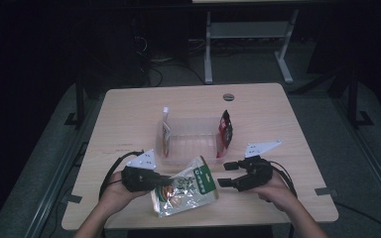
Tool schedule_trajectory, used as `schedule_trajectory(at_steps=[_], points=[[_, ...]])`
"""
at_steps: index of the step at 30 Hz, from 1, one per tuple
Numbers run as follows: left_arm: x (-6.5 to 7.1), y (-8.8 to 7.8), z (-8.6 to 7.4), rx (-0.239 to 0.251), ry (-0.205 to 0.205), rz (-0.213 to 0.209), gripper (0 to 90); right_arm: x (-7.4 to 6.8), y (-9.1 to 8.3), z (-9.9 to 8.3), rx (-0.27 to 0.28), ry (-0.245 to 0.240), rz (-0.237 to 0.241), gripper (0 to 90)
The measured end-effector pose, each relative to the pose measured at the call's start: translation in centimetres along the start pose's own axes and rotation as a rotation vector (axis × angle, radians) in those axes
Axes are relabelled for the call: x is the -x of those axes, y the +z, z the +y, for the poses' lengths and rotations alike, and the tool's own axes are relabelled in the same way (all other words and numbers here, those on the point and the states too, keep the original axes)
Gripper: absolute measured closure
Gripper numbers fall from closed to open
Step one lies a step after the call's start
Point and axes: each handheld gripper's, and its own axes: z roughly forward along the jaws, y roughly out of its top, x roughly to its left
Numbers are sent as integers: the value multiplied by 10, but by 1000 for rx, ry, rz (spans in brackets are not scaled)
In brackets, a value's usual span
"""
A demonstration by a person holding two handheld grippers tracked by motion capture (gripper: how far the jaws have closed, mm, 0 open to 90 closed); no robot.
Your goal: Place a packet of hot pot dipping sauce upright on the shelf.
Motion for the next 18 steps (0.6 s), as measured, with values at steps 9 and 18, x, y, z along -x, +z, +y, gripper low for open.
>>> schedule_trajectory(at_steps=[9,18], points=[[-2,11,9,22,59,-11,900,-3,17,7,-13,-14,90,329],[-1,12,11,44,81,-10,900,0,22,5,-17,-37,167,550]])
